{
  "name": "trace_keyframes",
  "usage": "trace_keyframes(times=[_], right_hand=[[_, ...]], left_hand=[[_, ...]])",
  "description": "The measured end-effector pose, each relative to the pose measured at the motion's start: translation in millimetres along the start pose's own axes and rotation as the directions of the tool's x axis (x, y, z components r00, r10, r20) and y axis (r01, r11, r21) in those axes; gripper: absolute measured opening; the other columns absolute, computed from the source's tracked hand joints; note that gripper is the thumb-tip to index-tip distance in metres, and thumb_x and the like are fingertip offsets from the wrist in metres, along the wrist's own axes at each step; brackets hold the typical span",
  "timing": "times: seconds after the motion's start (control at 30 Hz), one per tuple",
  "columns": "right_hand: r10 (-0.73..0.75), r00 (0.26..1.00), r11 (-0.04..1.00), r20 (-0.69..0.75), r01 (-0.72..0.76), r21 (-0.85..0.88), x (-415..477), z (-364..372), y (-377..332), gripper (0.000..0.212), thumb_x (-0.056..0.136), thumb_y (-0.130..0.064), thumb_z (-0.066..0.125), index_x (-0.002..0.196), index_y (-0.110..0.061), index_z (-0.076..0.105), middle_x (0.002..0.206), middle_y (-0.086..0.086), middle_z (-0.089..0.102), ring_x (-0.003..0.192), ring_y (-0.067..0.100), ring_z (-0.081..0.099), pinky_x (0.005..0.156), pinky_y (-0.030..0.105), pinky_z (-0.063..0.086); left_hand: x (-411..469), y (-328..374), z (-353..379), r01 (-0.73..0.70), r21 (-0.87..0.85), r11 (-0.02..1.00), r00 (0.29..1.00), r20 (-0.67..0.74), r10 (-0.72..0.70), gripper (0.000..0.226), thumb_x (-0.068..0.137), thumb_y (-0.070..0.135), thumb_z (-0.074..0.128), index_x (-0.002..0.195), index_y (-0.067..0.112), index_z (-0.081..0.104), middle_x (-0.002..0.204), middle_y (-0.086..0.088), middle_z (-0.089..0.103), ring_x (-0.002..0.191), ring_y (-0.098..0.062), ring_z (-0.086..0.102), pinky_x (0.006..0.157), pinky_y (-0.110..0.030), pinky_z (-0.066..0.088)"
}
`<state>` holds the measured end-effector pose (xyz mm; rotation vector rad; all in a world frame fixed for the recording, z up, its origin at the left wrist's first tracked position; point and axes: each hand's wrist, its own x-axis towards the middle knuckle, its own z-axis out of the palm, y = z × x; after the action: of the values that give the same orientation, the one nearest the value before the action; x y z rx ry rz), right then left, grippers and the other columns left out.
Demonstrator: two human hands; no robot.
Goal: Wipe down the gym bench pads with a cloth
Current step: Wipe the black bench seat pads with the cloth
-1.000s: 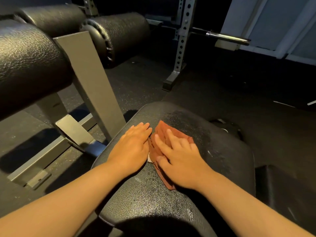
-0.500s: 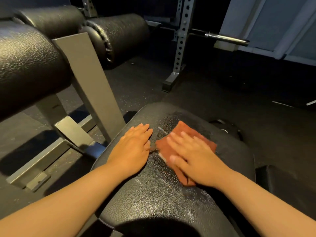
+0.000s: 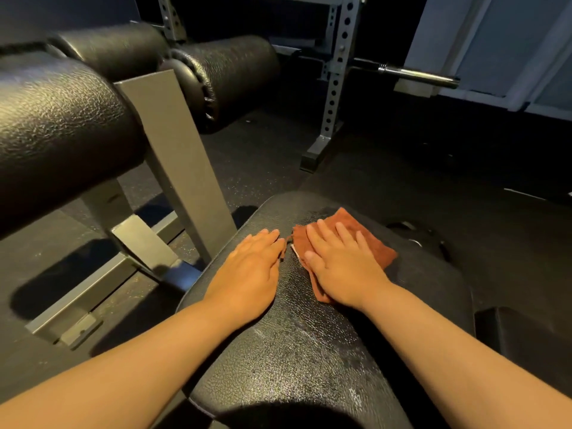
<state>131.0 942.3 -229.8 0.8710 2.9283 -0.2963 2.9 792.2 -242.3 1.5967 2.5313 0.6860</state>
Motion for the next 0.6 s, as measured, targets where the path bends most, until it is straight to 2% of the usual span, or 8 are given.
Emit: trace_keyframes(times=[0.03, 0.1, 0.2, 0.3, 0.4, 0.47, 0.53, 0.6], right_hand=[[-0.002, 1.000, 1.000, -0.027, 0.003, 0.005, 1.5, 3.8, -10.9, 0.059, 0.106, -0.049, 0.018, 0.160, -0.032, 0.000, 0.168, -0.008, -0.006, 0.155, 0.023, -0.009, 0.124, 0.046, -0.006], [-0.119, 0.991, 0.993, -0.054, 0.119, 0.012, -11.9, 11.0, -22.4, 0.060, 0.105, -0.050, 0.018, 0.160, -0.031, 0.002, 0.168, -0.006, -0.004, 0.155, 0.021, -0.009, 0.125, 0.041, -0.006], [-0.298, 0.955, 0.954, -0.006, 0.298, 0.035, -35.0, 7.1, -0.7, 0.065, 0.099, -0.063, 0.015, 0.159, -0.040, 0.004, 0.166, -0.017, -0.004, 0.153, 0.010, -0.010, 0.124, 0.036, -0.006], [-0.206, 0.978, 0.978, 0.002, 0.206, 0.011, -21.2, 5.3, 16.1, 0.071, 0.092, -0.068, 0.005, 0.158, -0.043, 0.004, 0.166, -0.018, -0.005, 0.154, 0.012, -0.009, 0.125, 0.040, -0.004], [-0.100, 0.992, 0.994, -0.071, 0.098, -0.044, -14.0, 13.9, -9.3, 0.082, 0.085, -0.060, -0.008, 0.160, -0.032, 0.005, 0.168, -0.008, -0.002, 0.155, 0.022, -0.005, 0.124, 0.042, -0.002], [-0.201, 0.978, 0.980, -0.056, 0.201, -0.008, -23.1, 16.2, -20.1, 0.078, 0.088, -0.060, -0.004, 0.160, -0.030, 0.003, 0.168, -0.009, -0.003, 0.155, 0.018, -0.009, 0.125, 0.038, -0.005], [-0.333, 0.943, 0.942, 0.019, 0.332, 0.046, -31.6, 5.2, -11.5, 0.071, 0.092, -0.065, 0.006, 0.158, -0.037, 0.001, 0.165, -0.016, -0.006, 0.152, 0.009, -0.013, 0.124, 0.033, -0.006], [-0.345, 0.938, 0.938, 0.034, 0.344, 0.043, -25.8, -2.4, 5.8, 0.068, 0.094, -0.068, 0.013, 0.155, -0.043, -0.003, 0.163, -0.021, -0.006, 0.153, 0.007, -0.010, 0.123, 0.030, -0.006]], left_hand=[[0.1, -0.4, -0.2, 0.002, -0.002, 1.000, 1.000, -0.003, -0.002, 0.049, 0.107, 0.024, 0.032, 0.156, 0.024, 0.030, 0.163, 0.008, 0.023, 0.151, -0.008, 0.012, 0.120, -0.019, -0.003], [0.4, -1.2, -0.9, 0.009, -0.015, 1.000, 1.000, -0.001, -0.009, 0.049, 0.106, 0.025, 0.033, 0.155, 0.024, 0.032, 0.163, 0.008, 0.023, 0.151, -0.006, 0.011, 0.120, -0.019, -0.003], [1.6, -1.7, 0.2, 0.008, -0.019, 1.000, 1.000, 0.025, -0.008, 0.051, 0.105, 0.023, 0.035, 0.155, 0.026, 0.030, 0.164, 0.009, 0.020, 0.152, -0.007, 0.008, 0.120, -0.020, -0.005], [0.5, -1.5, 3.0, -0.002, -0.008, 1.000, 1.000, 0.005, 0.002, 0.052, 0.104, 0.021, 0.035, 0.155, 0.025, 0.030, 0.164, 0.008, 0.020, 0.152, -0.009, 0.009, 0.122, -0.023, -0.003], [-3.2, -0.5, 4.0, -0.008, -0.002, 1.000, 1.000, -0.010, 0.008, 0.049, 0.105, 0.022, 0.036, 0.153, 0.023, 0.035, 0.163, 0.007, 0.024, 0.151, -0.008, 0.013, 0.121, -0.020, -0.003], [-3.4, 0.9, 2.3, 0.003, -0.020, 1.000, 1.000, -0.007, -0.003, 0.049, 0.105, 0.024, 0.035, 0.154, 0.023, 0.034, 0.163, 0.008, 0.023, 0.151, -0.006, 0.013, 0.119, -0.018, -0.004], [-0.7, 0.3, -0.1, 0.003, -0.023, 1.000, 1.000, 0.001, -0.003, 0.053, 0.104, 0.024, 0.036, 0.156, 0.023, 0.027, 0.164, 0.008, 0.020, 0.151, -0.006, 0.010, 0.118, -0.016, -0.007], [1.3, -1.4, 0.0, -0.007, -0.007, 1.000, 1.000, 0.009, 0.007, 0.054, 0.104, 0.023, 0.037, 0.157, 0.022, 0.026, 0.165, 0.007, 0.019, 0.152, -0.007, 0.008, 0.120, -0.019, -0.006]])
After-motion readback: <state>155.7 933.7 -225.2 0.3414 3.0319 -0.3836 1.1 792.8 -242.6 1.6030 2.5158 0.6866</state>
